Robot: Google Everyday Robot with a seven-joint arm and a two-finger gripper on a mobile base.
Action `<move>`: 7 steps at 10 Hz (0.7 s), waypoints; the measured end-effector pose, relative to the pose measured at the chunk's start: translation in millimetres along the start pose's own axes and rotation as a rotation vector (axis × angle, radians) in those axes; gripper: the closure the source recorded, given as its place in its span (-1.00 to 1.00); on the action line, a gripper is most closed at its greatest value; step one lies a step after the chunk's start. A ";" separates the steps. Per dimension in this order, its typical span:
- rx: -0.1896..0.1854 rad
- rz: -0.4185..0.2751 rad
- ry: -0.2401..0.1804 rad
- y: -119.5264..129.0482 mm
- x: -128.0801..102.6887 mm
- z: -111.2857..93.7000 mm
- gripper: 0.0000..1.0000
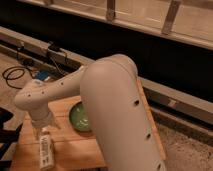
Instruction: Place the bottle in the ceramic bowl
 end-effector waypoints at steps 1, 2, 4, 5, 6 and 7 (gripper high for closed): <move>-0.012 -0.009 0.015 4.6 1.9 7.2 -0.30; -0.020 -0.017 0.031 8.2 4.1 13.3 -0.30; -0.022 -0.054 0.058 20.6 10.8 24.3 -0.30; -0.023 -0.062 0.058 23.9 11.1 24.5 -0.30; -0.020 -0.058 0.060 21.1 11.5 25.0 -0.30; -0.018 -0.057 0.061 20.2 11.8 24.7 -0.30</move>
